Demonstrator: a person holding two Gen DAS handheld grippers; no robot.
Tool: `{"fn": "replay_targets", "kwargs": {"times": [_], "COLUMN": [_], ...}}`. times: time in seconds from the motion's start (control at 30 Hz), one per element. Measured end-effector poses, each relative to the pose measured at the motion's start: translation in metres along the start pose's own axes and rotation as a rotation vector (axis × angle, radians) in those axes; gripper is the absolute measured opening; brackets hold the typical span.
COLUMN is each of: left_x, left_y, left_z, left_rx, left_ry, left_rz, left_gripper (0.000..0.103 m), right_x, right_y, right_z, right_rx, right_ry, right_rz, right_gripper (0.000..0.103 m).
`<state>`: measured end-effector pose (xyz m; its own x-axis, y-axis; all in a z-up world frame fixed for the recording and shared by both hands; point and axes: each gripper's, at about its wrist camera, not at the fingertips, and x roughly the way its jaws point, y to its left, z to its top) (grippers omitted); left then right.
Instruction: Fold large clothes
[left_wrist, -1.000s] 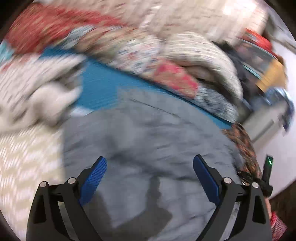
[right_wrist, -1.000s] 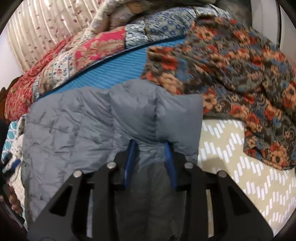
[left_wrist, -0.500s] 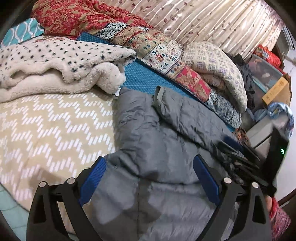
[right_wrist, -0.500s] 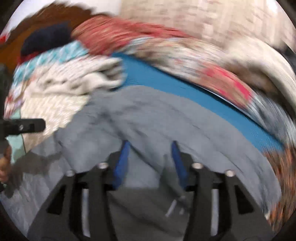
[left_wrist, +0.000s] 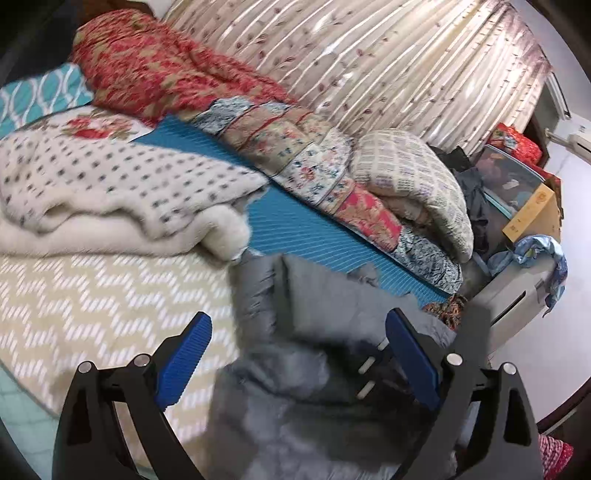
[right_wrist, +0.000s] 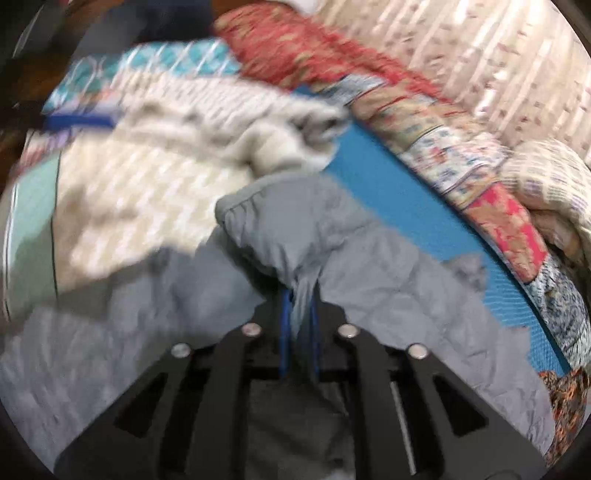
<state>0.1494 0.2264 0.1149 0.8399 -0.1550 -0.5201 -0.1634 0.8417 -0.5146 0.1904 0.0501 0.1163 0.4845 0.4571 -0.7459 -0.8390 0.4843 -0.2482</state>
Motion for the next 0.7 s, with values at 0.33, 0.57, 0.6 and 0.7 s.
{"fn": "replay_targets", "kwargs": {"times": [0.33,0.57,0.6,0.7], "left_x": [0.059,0.124,0.139,0.17], "left_y": [-0.053,-0.072,-0.068,-0.056], "left_z": [0.003,-0.014,-0.021,-0.042], "left_rx": [0.129,0.248,0.258,0.306], "left_ry": [0.063,0.171,0.214,0.328], "left_rz": [-0.064,0.027,0.068,0.157], "left_gripper": [0.0,0.0,0.0,0.0], "right_x": [-0.081,-0.068,-0.064,-0.058], "right_y": [-0.097,-0.205,-0.218,-0.247], "right_z": [-0.077,-0.162,-0.175,-0.206], "right_rx": [0.477,0.836,0.867,0.925], "right_ry": [-0.114,0.049,0.071,0.114], "right_rz": [0.126,-0.045,-0.086,-0.215], "right_gripper": [0.067,0.067,0.066,0.066]}}
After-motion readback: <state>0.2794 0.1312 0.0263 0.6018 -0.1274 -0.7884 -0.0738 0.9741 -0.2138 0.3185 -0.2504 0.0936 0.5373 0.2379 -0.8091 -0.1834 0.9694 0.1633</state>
